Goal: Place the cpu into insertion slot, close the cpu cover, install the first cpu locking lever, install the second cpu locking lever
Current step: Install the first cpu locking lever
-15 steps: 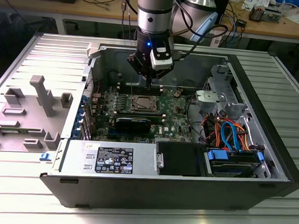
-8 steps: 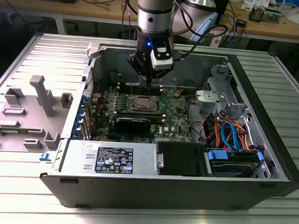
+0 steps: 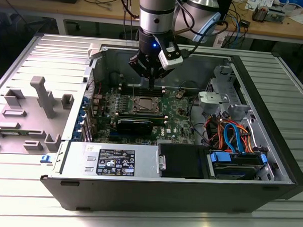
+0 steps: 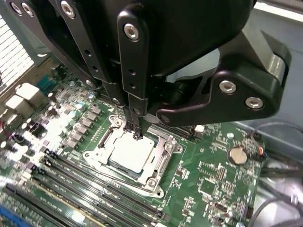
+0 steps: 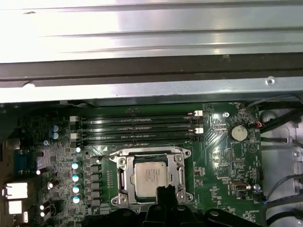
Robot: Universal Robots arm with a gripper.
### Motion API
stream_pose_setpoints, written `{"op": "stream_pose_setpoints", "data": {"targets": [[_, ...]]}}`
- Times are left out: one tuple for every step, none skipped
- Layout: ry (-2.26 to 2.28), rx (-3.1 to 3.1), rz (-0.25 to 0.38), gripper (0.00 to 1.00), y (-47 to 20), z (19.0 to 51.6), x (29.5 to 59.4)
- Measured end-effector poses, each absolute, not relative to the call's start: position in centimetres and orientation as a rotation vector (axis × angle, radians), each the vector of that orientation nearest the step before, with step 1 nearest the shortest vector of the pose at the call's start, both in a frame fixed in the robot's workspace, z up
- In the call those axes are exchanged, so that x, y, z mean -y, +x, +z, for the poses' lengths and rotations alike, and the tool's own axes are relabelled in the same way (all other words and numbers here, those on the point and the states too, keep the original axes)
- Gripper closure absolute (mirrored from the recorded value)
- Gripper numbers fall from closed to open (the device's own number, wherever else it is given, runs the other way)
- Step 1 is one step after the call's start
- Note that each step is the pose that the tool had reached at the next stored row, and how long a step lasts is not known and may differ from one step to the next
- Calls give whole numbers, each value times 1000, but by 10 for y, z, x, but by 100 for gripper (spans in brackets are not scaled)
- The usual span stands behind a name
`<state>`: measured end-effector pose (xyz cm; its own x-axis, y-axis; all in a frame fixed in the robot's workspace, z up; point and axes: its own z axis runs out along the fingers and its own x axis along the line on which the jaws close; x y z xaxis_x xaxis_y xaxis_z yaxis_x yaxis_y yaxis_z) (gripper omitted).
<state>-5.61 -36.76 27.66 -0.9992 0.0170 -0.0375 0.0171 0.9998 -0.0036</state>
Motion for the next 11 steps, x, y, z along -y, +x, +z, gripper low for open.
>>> {"op": "stream_pose_setpoints", "data": {"targets": [[1,-3104,-6,89,-56,277,368],[-28,-3104,-5,89,-56,277,368],[-55,-3104,-4,89,-56,277,368],[-67,-3103,-4,89,-57,277,368],[-70,-3103,-4,89,-60,277,368],[-70,-3103,-4,89,-62,277,368],[-70,-3103,-4,89,-69,277,368],[-70,-3103,-4,89,-74,277,368],[-71,-3103,-4,89,-81,277,368],[-71,-3103,-4,89,-87,277,368],[-71,-3103,-4,89,-92,277,368]]}}
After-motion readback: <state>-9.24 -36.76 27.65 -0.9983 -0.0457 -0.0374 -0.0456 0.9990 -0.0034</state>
